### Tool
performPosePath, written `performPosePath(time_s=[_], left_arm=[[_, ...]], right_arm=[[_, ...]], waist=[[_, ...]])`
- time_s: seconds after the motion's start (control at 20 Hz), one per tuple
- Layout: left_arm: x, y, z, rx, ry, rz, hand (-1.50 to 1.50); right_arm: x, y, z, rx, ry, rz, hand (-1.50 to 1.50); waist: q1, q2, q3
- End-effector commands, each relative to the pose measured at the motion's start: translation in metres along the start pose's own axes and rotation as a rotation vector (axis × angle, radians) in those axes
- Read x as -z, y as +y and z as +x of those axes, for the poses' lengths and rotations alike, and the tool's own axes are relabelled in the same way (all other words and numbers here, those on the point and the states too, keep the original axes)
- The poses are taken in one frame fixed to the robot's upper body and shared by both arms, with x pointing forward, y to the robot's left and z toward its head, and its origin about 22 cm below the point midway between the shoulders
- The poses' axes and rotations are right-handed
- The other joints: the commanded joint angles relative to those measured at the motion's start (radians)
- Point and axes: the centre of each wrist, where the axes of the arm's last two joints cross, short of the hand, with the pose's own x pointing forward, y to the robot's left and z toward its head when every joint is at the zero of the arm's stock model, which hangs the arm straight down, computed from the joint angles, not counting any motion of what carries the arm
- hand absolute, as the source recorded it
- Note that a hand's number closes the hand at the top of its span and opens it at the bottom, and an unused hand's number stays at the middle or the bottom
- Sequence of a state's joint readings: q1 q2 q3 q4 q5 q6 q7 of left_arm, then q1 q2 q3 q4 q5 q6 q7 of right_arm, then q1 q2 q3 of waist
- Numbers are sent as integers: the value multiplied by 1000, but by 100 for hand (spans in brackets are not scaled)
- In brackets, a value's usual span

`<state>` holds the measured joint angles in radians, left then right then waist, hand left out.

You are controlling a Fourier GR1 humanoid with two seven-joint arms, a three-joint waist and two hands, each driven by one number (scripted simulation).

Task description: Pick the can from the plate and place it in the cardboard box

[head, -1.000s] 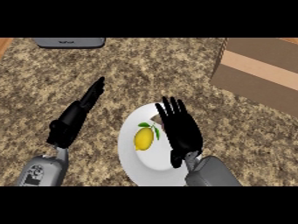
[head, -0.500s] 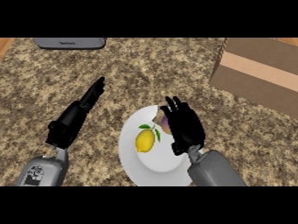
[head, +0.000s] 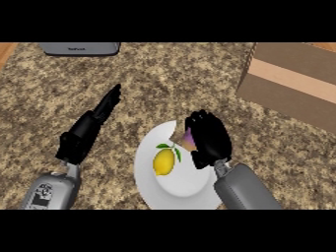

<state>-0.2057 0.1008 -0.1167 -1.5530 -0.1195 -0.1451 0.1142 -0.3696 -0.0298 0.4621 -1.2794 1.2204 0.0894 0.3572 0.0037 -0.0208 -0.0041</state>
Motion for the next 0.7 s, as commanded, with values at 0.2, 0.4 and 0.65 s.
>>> performPosePath(time_s=[0.2, 0.4, 0.65], left_arm=[[0, -8, 12, 2, -16, 16, 0], [-11, 6, -7, -7, 7, 7, 0], [5, 10, 5, -1, 1, 11, 0]], right_arm=[[-11, -16, -114, 73, 369, -11, 150], [-24, -27, -112, 8, 398, -164, 150], [-52, -71, -99, 15, 387, -292, 150]], waist=[[-17, 17, 4], [-9, 18, 4], [-15, 16, 4]])
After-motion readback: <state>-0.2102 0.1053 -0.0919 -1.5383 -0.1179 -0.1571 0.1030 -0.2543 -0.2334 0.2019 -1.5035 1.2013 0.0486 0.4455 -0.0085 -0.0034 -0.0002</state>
